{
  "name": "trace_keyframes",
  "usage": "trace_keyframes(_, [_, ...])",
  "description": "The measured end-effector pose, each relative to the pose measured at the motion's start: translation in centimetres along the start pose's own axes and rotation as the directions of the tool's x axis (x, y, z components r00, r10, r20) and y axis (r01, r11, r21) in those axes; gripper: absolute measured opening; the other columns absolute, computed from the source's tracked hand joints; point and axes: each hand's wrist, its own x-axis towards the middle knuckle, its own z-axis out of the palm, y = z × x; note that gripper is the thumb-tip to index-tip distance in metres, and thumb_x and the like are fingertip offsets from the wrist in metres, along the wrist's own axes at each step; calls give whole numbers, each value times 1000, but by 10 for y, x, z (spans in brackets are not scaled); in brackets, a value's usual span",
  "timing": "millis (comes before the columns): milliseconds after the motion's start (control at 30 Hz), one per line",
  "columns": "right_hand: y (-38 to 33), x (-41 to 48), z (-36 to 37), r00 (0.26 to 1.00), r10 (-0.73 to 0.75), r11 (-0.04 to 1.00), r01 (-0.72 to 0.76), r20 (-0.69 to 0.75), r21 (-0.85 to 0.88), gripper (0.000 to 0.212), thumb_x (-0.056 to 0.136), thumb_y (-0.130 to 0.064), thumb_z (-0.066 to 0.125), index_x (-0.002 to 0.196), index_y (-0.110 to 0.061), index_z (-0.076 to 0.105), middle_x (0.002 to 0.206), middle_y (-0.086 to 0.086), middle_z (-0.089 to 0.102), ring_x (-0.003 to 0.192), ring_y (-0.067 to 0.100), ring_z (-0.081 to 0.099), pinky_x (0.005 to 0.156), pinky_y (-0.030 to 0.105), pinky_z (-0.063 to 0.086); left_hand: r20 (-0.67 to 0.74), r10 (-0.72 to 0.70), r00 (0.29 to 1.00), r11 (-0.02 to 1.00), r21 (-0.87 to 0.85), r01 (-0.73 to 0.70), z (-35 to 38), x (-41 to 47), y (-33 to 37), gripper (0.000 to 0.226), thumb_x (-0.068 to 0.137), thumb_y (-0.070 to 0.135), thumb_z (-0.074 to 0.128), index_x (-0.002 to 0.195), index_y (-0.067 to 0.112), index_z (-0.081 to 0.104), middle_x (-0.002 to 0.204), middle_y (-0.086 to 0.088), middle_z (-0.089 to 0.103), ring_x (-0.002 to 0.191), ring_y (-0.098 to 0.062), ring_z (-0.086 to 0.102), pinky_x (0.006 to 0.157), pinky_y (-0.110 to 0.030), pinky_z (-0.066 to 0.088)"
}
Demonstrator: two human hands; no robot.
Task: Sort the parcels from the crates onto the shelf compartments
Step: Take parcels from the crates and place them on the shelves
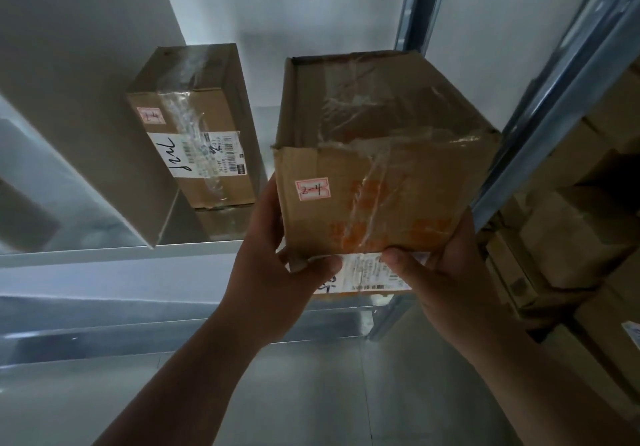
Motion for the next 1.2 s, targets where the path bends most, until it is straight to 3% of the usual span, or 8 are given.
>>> trace_keyframes(133, [18,30,7,1000,0,999,1,15,-48,91,77,-49,79,152,-26,32,131,-9,65,110,-2,68,85,14,57,-17,34,999,999,-7,-34,6,28,-11,89,77,-5,88,144,29,39,128,14,65,114,4,65,75,-11,57])
trace_keyframes(267, [27,66,10,1000,-20,995,20,-1,-98,85,80,-47,77,148,-20,35,124,-7,66,101,1,72,78,16,59,-46,84,995,996,-23,-85,12,63,-18,94,76,-12,84,148,25,35,136,0,59,121,-10,64,82,-22,61])
trace_keyframes(500, [37,116,17,999,-38,990,34,-26,-140,79,83,-53,75,145,-29,32,132,-4,66,108,19,75,86,33,66,-36,64,997,997,-30,-65,18,109,-28,95,87,-9,77,155,33,26,140,9,54,127,-10,60,82,-17,59])
trace_keyframes(633, [41,139,23,999,-37,988,31,-39,-152,77,93,-44,79,150,-26,31,126,-16,61,110,16,71,87,21,62,-53,46,998,999,13,-46,19,134,-33,98,88,-2,79,159,35,21,146,7,51,131,-16,57,89,-22,61])
trace_keyframes(900, [41,149,29,999,-3,998,0,-46,-65,72,92,-45,78,145,-40,29,128,-20,59,105,7,68,87,23,62,-102,1,995,1000,7,0,25,149,-37,92,90,-3,75,159,34,26,141,6,56,128,-14,59,88,-18,60])
trace_keyframes(1000, [34,146,29,999,45,998,-46,-25,-41,73,94,-44,76,147,-44,26,132,-23,55,106,-1,63,82,14,58,-104,-17,994,1000,11,18,26,148,-32,89,91,-4,74,158,33,29,141,5,56,127,-15,60,87,-16,59])
trace_keyframes(1100, [29,137,29,992,127,989,-128,-22,-78,69,100,-42,69,156,-35,29,143,-9,59,118,13,66,91,23,58,-90,-53,994,999,-1,54,24,147,-26,85,91,-5,74,155,32,34,137,6,60,123,-14,63,85,-18,61])
trace_keyframes(1200, [22,124,26,980,199,955,-194,-3,-225,57,109,-33,58,160,-27,32,150,0,60,130,26,65,99,30,53,-88,-111,990,993,26,114,21,141,-19,91,88,5,81,159,31,31,140,6,61,125,-14,63,102,-40,60])
